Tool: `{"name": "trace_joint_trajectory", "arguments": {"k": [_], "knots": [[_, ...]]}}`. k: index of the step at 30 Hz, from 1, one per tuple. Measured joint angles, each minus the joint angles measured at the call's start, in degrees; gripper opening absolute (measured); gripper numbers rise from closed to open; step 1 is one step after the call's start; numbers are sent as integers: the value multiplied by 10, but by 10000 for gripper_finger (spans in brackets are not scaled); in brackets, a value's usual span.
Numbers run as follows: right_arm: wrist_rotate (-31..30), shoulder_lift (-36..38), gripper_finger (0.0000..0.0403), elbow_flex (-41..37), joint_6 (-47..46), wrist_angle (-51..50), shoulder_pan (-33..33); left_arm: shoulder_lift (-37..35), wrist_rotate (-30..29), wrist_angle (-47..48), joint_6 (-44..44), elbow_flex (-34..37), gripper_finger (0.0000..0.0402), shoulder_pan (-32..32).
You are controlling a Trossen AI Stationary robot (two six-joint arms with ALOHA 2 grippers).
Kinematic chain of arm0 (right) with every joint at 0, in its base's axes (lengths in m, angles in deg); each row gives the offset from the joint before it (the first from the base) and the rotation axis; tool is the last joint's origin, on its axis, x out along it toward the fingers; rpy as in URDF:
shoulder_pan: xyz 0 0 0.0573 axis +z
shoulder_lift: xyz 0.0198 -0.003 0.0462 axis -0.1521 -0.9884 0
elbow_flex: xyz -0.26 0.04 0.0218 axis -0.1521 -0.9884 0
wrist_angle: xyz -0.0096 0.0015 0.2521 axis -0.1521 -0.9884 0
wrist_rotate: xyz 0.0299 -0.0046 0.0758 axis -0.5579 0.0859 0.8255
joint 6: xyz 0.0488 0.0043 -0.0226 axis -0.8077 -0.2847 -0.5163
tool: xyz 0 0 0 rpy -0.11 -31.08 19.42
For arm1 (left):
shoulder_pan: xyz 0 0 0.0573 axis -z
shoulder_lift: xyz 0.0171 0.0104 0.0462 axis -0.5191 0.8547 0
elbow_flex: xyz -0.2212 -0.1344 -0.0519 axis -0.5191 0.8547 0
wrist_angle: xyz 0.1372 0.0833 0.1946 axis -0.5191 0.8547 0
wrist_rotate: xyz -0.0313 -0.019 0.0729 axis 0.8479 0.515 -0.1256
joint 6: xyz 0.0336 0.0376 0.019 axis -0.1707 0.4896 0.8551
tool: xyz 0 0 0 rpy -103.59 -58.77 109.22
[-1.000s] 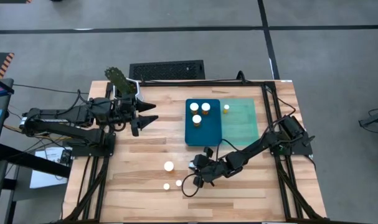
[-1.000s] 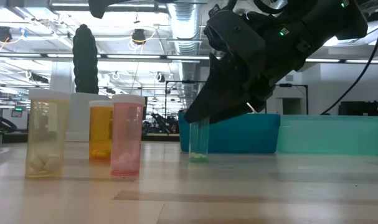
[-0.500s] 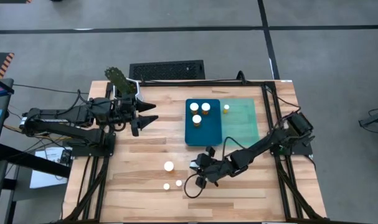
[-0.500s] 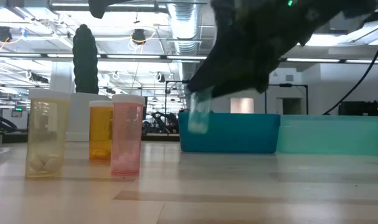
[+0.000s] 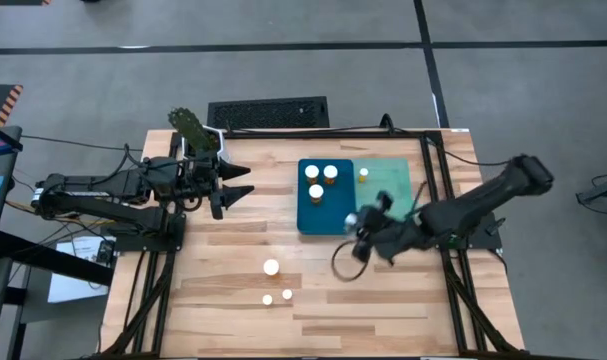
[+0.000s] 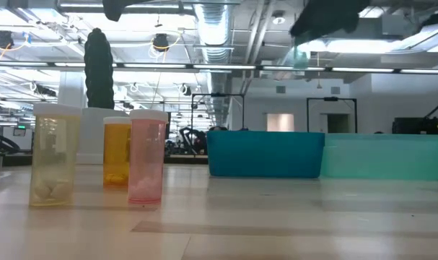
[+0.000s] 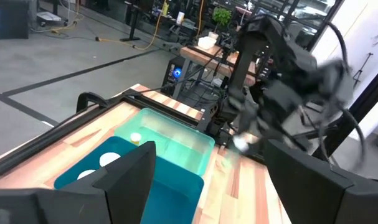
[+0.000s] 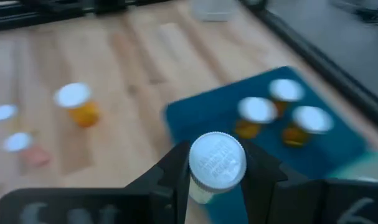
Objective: Pick and place medicine bottles into bin by pill shape (circle, oval)
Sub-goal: Put the small green pill bottle into the green bin
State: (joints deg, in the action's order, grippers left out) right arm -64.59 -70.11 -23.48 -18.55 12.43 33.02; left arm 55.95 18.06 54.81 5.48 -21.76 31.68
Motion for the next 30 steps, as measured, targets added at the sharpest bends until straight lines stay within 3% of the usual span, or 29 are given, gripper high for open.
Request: {"name": "trace_joint_trajectory", "arguments": {"k": [11, 21, 30], "knots": [[-75, 187, 126, -6, -10, -222, -97, 0, 0, 0, 14, 0, 291, 0], [-72, 332, 126, -191, -99, -203, -185, 0, -3, 0, 32, 0, 291, 0], [-53, 364, 127, -316, -89, -32, -253, 0, -18, 0, 59, 0, 291, 0]]}}
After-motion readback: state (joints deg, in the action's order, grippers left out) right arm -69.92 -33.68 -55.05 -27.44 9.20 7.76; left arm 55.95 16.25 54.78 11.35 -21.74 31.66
